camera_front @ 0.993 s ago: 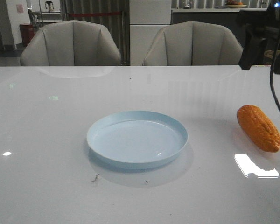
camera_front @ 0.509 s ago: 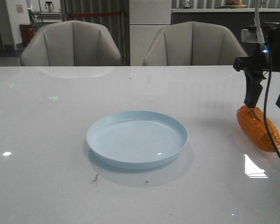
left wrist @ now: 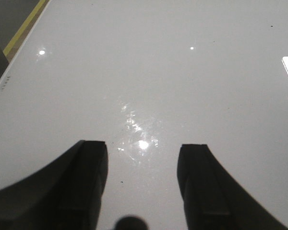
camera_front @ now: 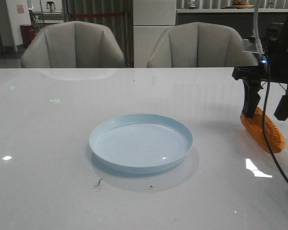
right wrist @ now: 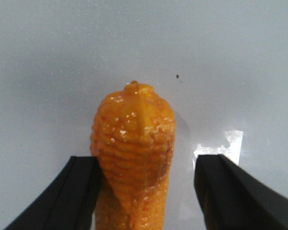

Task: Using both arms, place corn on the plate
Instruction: 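Close the right gripper around the corn cob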

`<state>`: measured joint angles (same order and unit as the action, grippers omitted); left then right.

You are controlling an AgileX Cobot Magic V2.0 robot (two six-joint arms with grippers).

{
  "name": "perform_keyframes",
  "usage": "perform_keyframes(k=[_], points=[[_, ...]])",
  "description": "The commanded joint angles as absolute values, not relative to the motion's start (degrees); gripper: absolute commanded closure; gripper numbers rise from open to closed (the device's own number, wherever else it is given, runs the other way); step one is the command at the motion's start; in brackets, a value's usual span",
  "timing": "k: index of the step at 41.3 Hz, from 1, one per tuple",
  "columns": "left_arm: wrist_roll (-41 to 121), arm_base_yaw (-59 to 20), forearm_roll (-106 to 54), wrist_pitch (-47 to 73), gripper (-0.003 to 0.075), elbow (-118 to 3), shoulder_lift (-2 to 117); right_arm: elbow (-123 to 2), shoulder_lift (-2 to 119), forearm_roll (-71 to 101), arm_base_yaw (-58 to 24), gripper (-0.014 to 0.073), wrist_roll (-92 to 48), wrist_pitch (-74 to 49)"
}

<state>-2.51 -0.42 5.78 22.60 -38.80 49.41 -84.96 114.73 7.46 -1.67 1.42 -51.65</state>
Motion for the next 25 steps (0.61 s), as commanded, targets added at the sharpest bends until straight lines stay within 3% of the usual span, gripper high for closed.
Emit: perform_keyframes(k=[1,19,25], points=[[-2.8,-0.3,5.4,18.5,0.0318,-40.4,48.8,-85.9,113.8,5.5,-1.5,0.0076,1.6,-50.5],[-2.8,-0.3,5.7,18.5,0.0318,-40.4,48.8,-85.9,114.0,5.7,-1.6,0.0079,1.6,-50.0],[-2.8,-0.3,5.7,18.5,0.0318,-40.4,48.8,-85.9,114.0,5.7,-1.6,0.0218,1.6,-50.2]])
